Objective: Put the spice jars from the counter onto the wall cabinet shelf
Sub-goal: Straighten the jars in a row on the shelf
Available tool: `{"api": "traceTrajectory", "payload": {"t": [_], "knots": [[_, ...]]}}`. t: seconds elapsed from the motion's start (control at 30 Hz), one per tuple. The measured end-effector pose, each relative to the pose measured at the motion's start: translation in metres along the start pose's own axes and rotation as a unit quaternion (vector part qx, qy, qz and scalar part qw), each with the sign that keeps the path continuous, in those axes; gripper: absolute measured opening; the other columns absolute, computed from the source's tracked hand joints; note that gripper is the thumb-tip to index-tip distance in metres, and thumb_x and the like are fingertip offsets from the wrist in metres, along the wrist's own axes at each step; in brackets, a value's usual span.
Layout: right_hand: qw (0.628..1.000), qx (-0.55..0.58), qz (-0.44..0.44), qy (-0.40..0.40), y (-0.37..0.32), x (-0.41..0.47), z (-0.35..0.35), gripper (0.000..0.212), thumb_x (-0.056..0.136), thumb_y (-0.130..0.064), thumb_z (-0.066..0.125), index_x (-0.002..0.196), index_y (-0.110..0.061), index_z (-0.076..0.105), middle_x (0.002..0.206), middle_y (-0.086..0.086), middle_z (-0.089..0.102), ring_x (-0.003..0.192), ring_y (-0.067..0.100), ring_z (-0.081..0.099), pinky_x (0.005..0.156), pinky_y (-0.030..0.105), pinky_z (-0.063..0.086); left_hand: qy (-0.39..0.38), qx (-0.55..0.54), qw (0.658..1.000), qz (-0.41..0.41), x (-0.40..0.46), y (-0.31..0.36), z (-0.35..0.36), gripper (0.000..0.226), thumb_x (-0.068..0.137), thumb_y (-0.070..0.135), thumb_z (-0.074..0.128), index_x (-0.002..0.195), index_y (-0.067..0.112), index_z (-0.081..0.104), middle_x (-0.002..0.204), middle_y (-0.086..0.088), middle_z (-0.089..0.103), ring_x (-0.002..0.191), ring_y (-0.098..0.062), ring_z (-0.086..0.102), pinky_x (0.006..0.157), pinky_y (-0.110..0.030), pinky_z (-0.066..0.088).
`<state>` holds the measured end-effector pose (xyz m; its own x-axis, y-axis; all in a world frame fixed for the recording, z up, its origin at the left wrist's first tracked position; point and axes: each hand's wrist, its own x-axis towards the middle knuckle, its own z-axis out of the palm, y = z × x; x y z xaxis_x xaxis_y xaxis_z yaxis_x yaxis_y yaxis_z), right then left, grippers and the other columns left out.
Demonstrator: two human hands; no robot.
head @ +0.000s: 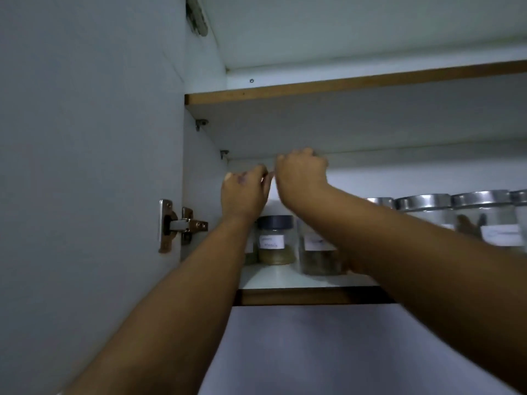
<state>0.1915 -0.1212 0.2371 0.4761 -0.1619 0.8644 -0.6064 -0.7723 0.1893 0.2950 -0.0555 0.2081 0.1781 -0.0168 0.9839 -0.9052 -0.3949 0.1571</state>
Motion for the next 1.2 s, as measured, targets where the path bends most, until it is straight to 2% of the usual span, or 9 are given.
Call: {"api": "traceTrajectory", "payload": {"t": [0.07, 0.13, 0.2, 0.27, 0.4, 0.57, 0.9, 1.1, 1.2], "knots": [[1.000, -0.014, -0.020, 0.008, 0.045, -0.015, -0.031, 0.030, 0.097, -0.016, 0.047, 0.122, -0.010, 0.060, 0.126, 0.013, 0.059, 0.116, 0.034, 0.053, 0.089, 0.041, 0.047, -0.011, -0.017, 0.999, 0.034, -0.003, 0.021, -0.008, 0.027, 0.097, 0.021, 0.050, 0.123, 0.018, 0.055, 0.066, 0.002, 0.057, 0.069, -0.021, 0.059, 0.083, -0.034, 0.048], [0.997, 0.025, -0.055, -0.045, 0.089, -0.018, -0.050, 0.029, 0.096, -0.011, 0.047, 0.122, -0.010, 0.060, 0.126, 0.014, 0.059, 0.114, 0.032, 0.056, 0.089, 0.038, 0.047, -0.110, -0.176, 0.978, -0.017, 0.000, 0.052, -0.021, 0.059, 0.092, 0.013, 0.054, 0.145, 0.025, 0.030, 0.096, -0.003, 0.066, 0.090, -0.015, 0.060, 0.080, -0.032, 0.048], [0.983, 0.086, -0.066, -0.147, 0.123, -0.022, -0.063, 0.041, 0.093, 0.000, 0.046, 0.131, -0.014, 0.051, 0.136, 0.012, 0.050, 0.122, 0.029, 0.049, 0.097, 0.038, 0.042, -0.229, -0.228, 0.946, -0.036, 0.002, 0.082, -0.033, 0.072, 0.085, 0.010, 0.061, 0.146, 0.028, 0.027, 0.130, -0.001, 0.055, 0.118, -0.013, 0.050, 0.089, -0.030, 0.042], [0.962, 0.125, -0.076, -0.229, 0.146, -0.030, -0.074, 0.048, 0.094, 0.000, 0.045, 0.139, -0.017, 0.045, 0.144, 0.009, 0.043, 0.131, 0.026, 0.042, 0.106, 0.038, 0.035, -0.334, -0.136, 0.933, 0.011, 0.008, 0.107, -0.040, 0.057, 0.082, 0.016, 0.067, 0.135, 0.023, 0.047, 0.128, -0.002, 0.058, 0.119, -0.017, 0.054, 0.096, -0.034, 0.047], [0.935, 0.088, -0.119, -0.323, 0.156, -0.040, -0.076, 0.042, 0.099, -0.032, 0.048, 0.138, -0.017, 0.050, 0.142, 0.002, 0.049, 0.131, 0.021, 0.045, 0.109, 0.038, 0.032, -0.455, 0.139, 0.876, 0.082, 0.023, 0.135, -0.041, 0.045, 0.086, 0.031, 0.070, 0.127, 0.015, 0.061, 0.126, -0.001, 0.063, 0.114, -0.020, 0.059, 0.102, -0.037, 0.046], [0.937, -0.005, -0.182, -0.299, 0.140, -0.048, -0.054, 0.039, 0.098, -0.021, 0.052, 0.137, -0.015, 0.052, 0.136, 0.000, 0.056, 0.122, 0.018, 0.052, 0.101, 0.029, 0.038, -0.467, 0.256, 0.835, 0.138, 0.019, 0.139, -0.014, 0.038, 0.084, 0.029, 0.073, 0.119, 0.015, 0.069, 0.117, -0.002, 0.069, 0.105, -0.020, 0.063, 0.093, -0.030, 0.048], [0.954, -0.058, -0.129, -0.265, 0.110, -0.009, 0.020, 0.033, 0.089, -0.017, 0.064, 0.121, -0.012, 0.064, 0.117, 0.003, 0.065, 0.098, 0.018, 0.063, 0.082, 0.025, 0.049, -0.465, 0.271, 0.837, 0.104, 0.024, 0.107, 0.039, 0.038, 0.083, 0.031, 0.075, 0.117, 0.017, 0.070, 0.115, -0.001, 0.070, 0.106, -0.019, 0.062, 0.093, -0.031, 0.050], [0.955, -0.082, -0.095, -0.269, 0.094, 0.013, 0.059, 0.014, 0.091, -0.023, 0.063, 0.097, -0.011, 0.062, 0.071, 0.000, 0.049, 0.059, 0.012, 0.045, 0.071, 0.026, 0.042, -0.469, 0.279, 0.831, 0.105, 0.031, 0.088, 0.074, 0.040, 0.084, 0.035, 0.072, 0.118, 0.015, 0.069, 0.116, -0.003, 0.069, 0.107, -0.022, 0.062, 0.096, -0.033, 0.049], [0.954, -0.089, -0.101, -0.269, 0.098, 0.015, 0.072, 0.027, 0.092, -0.023, 0.060, 0.113, -0.008, 0.064, 0.091, 0.001, 0.062, 0.075, 0.017, 0.056, 0.075, 0.027, 0.045, -0.462, 0.241, 0.848, 0.093, 0.028, 0.074, 0.084, 0.038, 0.085, 0.028, 0.072, 0.120, 0.015, 0.068, 0.118, -0.004, 0.068, 0.108, -0.022, 0.061, 0.096, -0.033, 0.050]]}}
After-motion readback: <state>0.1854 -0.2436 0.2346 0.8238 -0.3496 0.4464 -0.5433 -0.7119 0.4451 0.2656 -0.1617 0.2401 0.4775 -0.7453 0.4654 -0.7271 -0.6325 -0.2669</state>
